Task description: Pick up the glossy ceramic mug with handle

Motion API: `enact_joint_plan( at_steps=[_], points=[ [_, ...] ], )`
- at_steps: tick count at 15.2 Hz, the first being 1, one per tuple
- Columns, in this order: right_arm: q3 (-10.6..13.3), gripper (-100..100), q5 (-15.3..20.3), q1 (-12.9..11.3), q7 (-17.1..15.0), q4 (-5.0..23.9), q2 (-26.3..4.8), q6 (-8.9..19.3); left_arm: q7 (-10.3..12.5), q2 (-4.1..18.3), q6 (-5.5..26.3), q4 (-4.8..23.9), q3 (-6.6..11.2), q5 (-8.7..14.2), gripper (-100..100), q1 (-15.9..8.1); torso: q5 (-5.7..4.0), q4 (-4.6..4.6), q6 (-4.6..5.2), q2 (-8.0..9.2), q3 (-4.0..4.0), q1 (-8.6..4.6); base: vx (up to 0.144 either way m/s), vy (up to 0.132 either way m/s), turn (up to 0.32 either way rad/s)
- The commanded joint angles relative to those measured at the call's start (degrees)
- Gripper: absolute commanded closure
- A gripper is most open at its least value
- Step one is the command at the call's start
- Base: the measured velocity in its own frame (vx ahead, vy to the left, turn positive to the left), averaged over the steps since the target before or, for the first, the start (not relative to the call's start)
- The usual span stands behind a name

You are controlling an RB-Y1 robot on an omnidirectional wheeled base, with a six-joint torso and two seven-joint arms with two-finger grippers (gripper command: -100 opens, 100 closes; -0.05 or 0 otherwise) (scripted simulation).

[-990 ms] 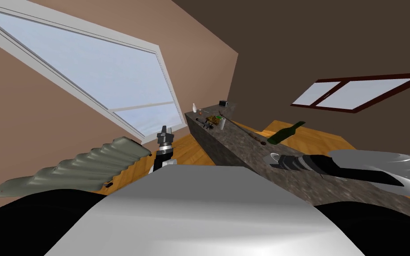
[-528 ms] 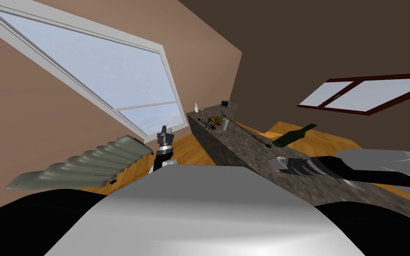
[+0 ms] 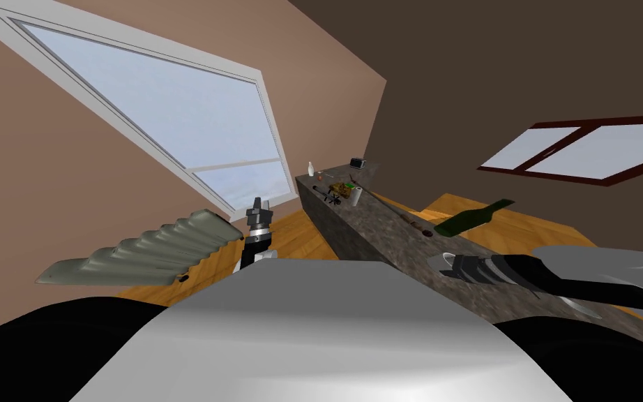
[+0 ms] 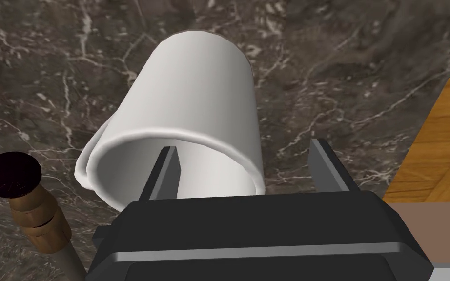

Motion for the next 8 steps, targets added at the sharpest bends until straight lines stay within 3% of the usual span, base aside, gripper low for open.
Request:
enact_joint_plan(
  at_steps=[1, 4, 7, 8],
  points=[
    [0.0, 100, 0.0, 0.0, 0.0, 0.0, 0.0, 0.0, 0.0, 0.0, 0.0, 0.0, 0.0, 0.0, 0, 0.0, 0.0, 0.0, 0.0, 0.0, 0.0, 0.0, 0.0, 0.0, 0.0],
    [0.05, 100, 0.0, 0.04, -0.04, 0.01, 0.0, -0.03, 0.0, 0.0, 0.0, 0.0, 0.0, 0.0, 0, 0.0, -0.04, 0.02, -0.04, 0.01, 0.01, -0.05, 0.0, 0.0, 0.0],
    [-0.69, 100, -1.69, -0.03, -0.13, -0.66, -3.39, -1.1, 0.0, 0.0, 0.0, 0.0, 0.0, 0.0, 0, 0.0, 0.01, 0.03, -0.01, 0.07, 0.05, -0.02, -0.015, 0.007, -0.124],
    [-0.16, 100, -2.62, 0.62, 0.6, -1.1, -2.87, 0.03, 0.0, 0.0, 0.0, 0.0, 0.0, 0.0, 0, 0.0, 0.04, 0.04, -0.03, 0.09, 0.06, 0.02, -0.013, 0.008, -0.05]
  ],
)
